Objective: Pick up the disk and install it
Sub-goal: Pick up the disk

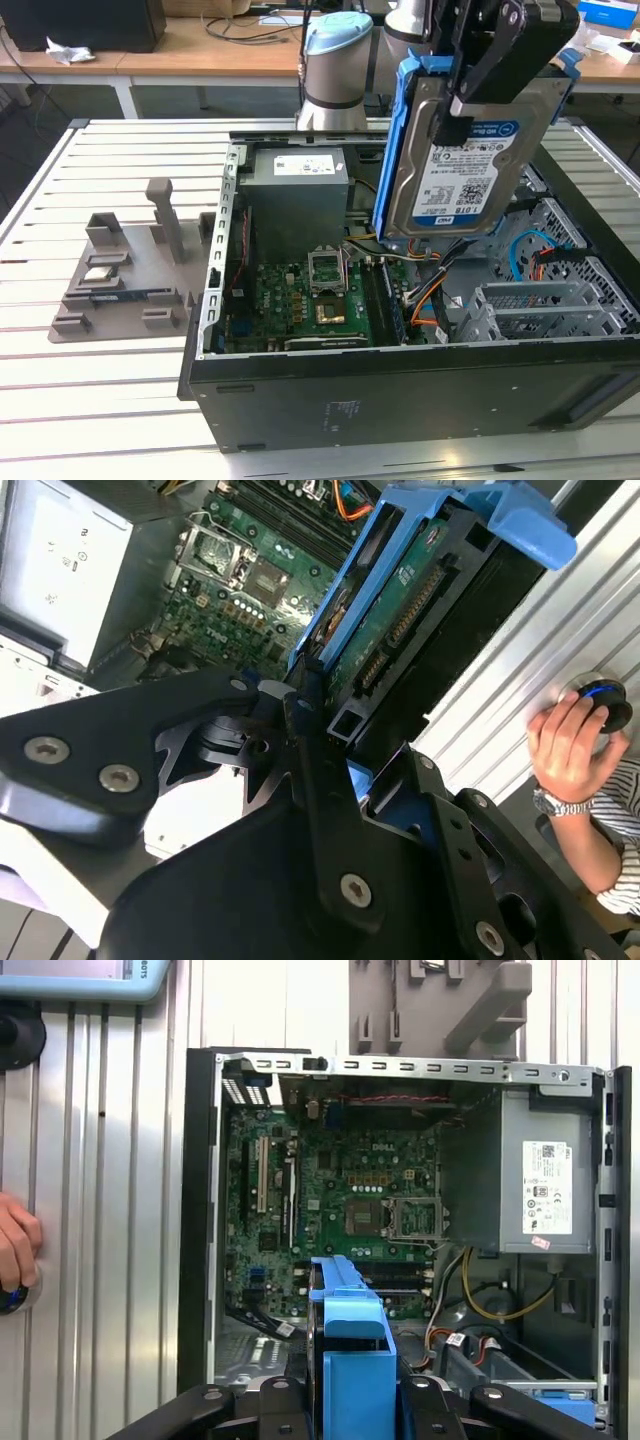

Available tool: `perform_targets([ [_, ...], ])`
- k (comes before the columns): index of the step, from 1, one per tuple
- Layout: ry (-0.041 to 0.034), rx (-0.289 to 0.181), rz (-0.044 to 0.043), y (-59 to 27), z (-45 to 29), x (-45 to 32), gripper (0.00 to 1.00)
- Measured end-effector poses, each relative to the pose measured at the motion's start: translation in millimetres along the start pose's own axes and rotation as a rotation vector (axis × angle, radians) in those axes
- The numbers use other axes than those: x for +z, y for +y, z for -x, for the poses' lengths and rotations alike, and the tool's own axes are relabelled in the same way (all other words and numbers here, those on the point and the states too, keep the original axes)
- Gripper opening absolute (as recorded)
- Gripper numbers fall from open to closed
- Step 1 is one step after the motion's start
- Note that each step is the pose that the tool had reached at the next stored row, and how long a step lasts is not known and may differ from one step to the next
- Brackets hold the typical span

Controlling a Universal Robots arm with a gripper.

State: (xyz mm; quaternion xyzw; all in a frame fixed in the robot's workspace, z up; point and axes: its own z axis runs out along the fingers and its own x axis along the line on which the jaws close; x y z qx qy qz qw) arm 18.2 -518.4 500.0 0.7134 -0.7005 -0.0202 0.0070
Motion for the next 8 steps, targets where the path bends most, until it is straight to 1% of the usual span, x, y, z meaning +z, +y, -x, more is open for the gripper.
perform_targets([
  [8, 0.0, 0.0, 0.0, 0.2, -13.5, -0.1, 0.37],
])
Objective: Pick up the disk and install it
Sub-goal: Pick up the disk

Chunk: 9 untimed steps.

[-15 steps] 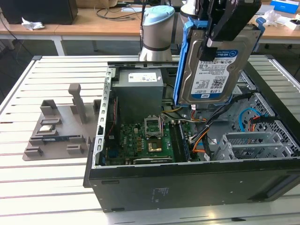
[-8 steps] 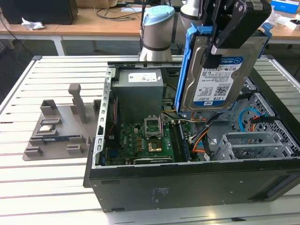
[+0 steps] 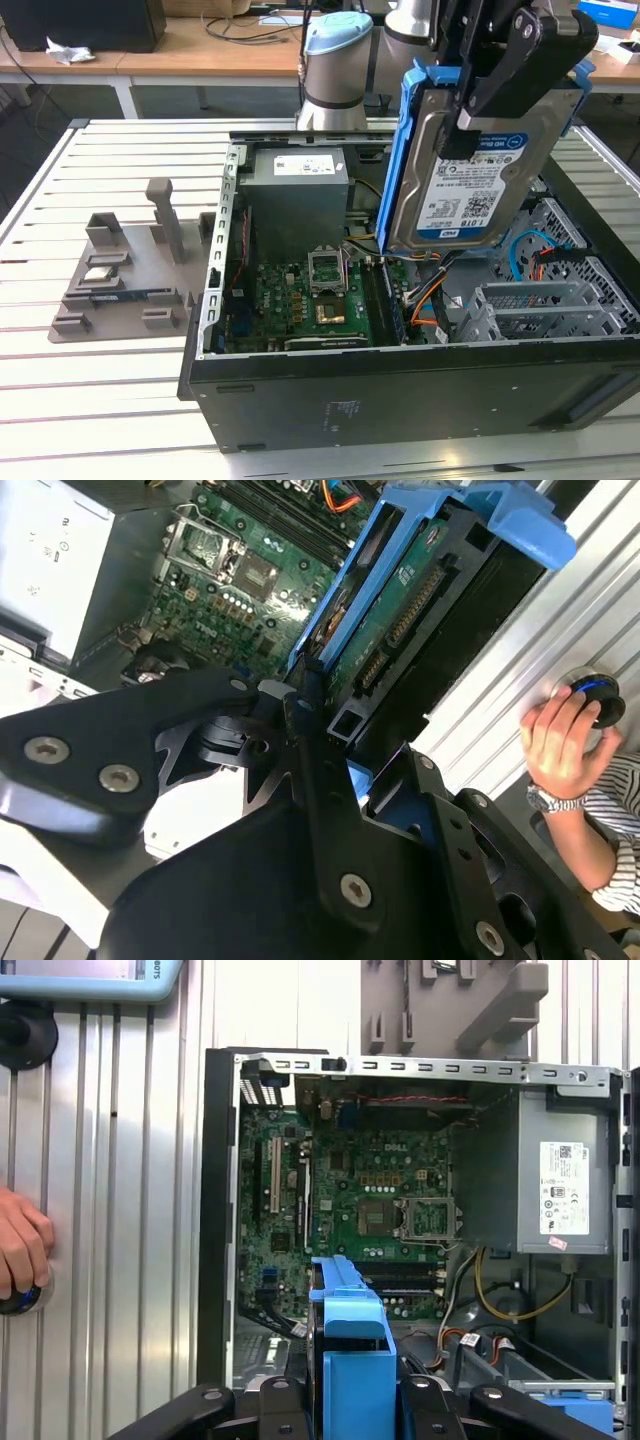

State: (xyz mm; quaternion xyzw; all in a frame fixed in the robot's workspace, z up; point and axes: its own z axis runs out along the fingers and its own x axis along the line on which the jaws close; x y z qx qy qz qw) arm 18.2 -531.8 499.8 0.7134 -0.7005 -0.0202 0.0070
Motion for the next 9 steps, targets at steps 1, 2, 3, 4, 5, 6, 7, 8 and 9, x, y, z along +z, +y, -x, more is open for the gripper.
perform_targets([
  [1, 0.0001, 0.0, 0.0, 0.0, -1.9, 0.0, 0.37],
  [2, 0.0, 0.0, 0.0, 0.1, -3.3, 0.0, 0.37],
  [3, 0.0, 0.0, 0.0, 0.1, -6.9, 0.0, 0.37],
  [4, 0.0, 0.0, 0.0, 0.1, -8.8, -0.1, 0.37],
  [5, 0.0, 0.0, 0.0, 0.2, -10.7, -0.1, 0.37],
  [6, 0.0, 0.0, 0.0, 0.3, -13.4, -0.1, 0.37],
  [7, 0.0, 0.0, 0.0, 0.4, -15.1, -0.1, 0.37],
  [8, -0.0001, 0.0, 0.0, 0.4, -15.2, -0.1, 0.37],
  [9, -0.0001, 0.0, -0.0001, 0.3, -15.2, 0.0, 0.37],
])
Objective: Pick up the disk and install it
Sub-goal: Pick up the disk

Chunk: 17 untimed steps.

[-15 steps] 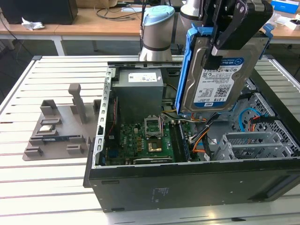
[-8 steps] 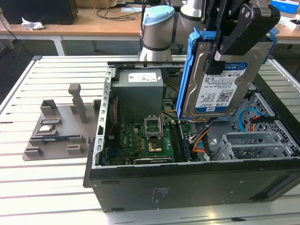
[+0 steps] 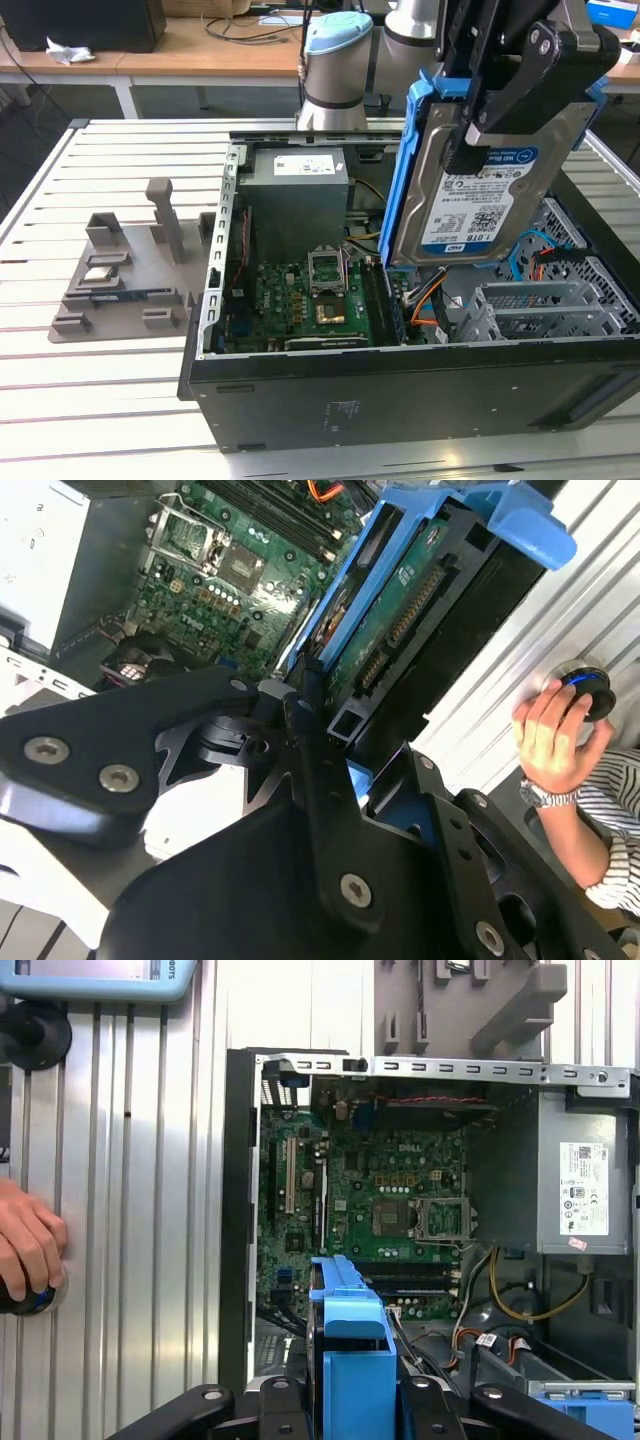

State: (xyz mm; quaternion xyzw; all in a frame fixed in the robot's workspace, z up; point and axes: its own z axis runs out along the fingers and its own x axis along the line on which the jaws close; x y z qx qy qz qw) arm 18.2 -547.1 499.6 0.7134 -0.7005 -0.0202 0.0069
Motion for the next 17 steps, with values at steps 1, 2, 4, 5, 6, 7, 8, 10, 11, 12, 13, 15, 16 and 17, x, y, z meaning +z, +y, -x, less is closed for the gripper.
perform_targets([
  [1, 0.0001, 0.0, 0.0, 0.0, -0.1, -0.1, 0.37],
  [2, -0.0015, 0.0, -0.0001, 0.0, -0.3, -0.1, 0.37],
  [4, -0.0241, -0.001, -0.0004, 0.0, -3.9, -0.1, 0.37],
  [5, -0.029, -0.001, -0.0005, -0.2, -7.7, -0.2, 0.37],
  [6, -0.0292, -0.001, -0.0005, -0.5, -9.6, -0.2, 0.37],
  [7, -0.0292, -0.001, -0.0004, -1.2, -10.5, -0.3, 0.37],
  [8, -0.0291, -0.001, -0.0004, -3.8, -10.7, -0.3, 0.37],
  [10, -0.0283, -0.001, -0.0005, -11.0, -11.0, -0.2, 0.37],
  [11, -0.0281, -0.001, -0.0005, -13.6, -11.0, -0.2, 0.37],
  [12, -0.028, -0.001, -0.0004, -16.5, -11.1, -0.3, 0.37],
  [13, -0.0279, -0.001, -0.0005, -18.9, -11.1, -0.3, 0.37],
  [15, -0.0276, -0.001, -0.0004, -23.9, -11.2, -0.5, 0.37],
  [16, -0.0275, -0.001, -0.0004, -26.1, -11.2, -0.6, 0.37],
  [17, -0.0269, -0.001, -0.0004, -30.4, -11.3, -0.7, 0.37],
])
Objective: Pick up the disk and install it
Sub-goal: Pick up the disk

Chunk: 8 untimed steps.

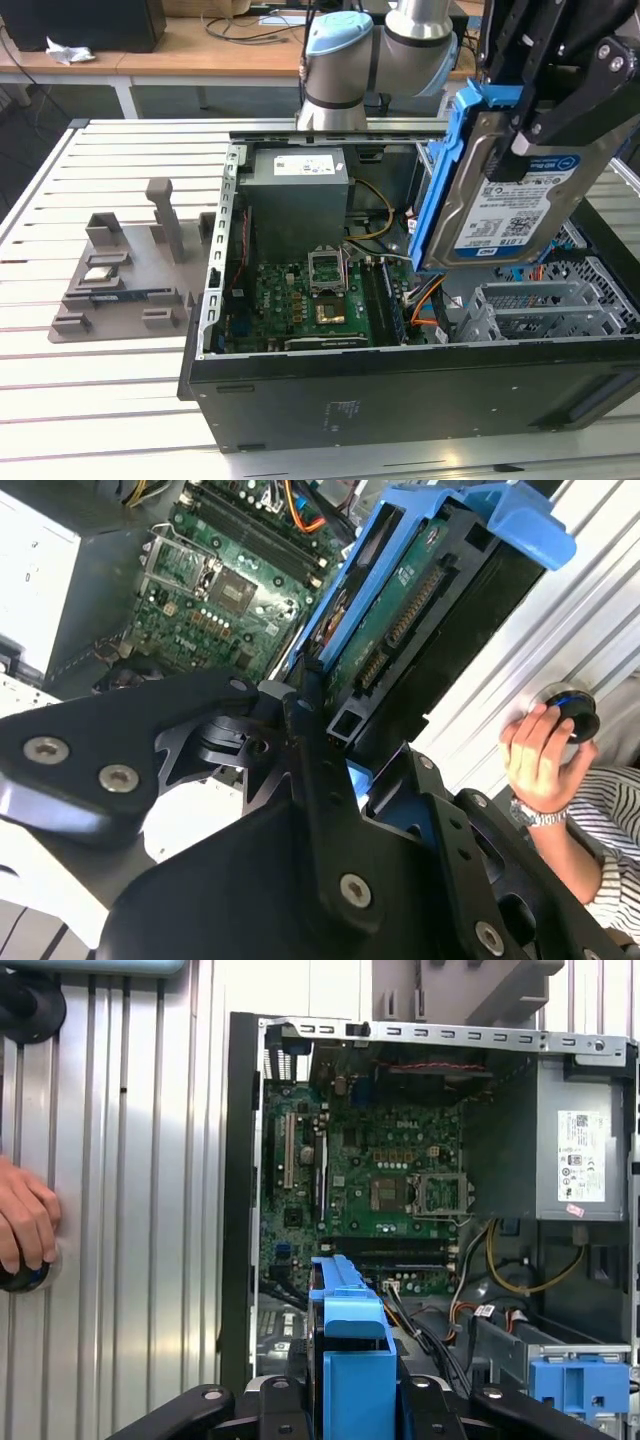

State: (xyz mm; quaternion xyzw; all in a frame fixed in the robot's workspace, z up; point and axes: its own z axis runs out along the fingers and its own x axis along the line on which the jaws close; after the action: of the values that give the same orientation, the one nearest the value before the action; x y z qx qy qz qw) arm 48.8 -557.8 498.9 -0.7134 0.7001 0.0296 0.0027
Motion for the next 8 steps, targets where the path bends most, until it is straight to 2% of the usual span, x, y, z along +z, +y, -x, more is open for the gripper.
perform_targets([
  [3, 0.0019, 0.0, 0.0, -10.9, -0.2, -0.3, 0.37],
  [8, 0.0046, 0.0, 0.0001, -22.5, -0.4, -0.7, 0.37],
])
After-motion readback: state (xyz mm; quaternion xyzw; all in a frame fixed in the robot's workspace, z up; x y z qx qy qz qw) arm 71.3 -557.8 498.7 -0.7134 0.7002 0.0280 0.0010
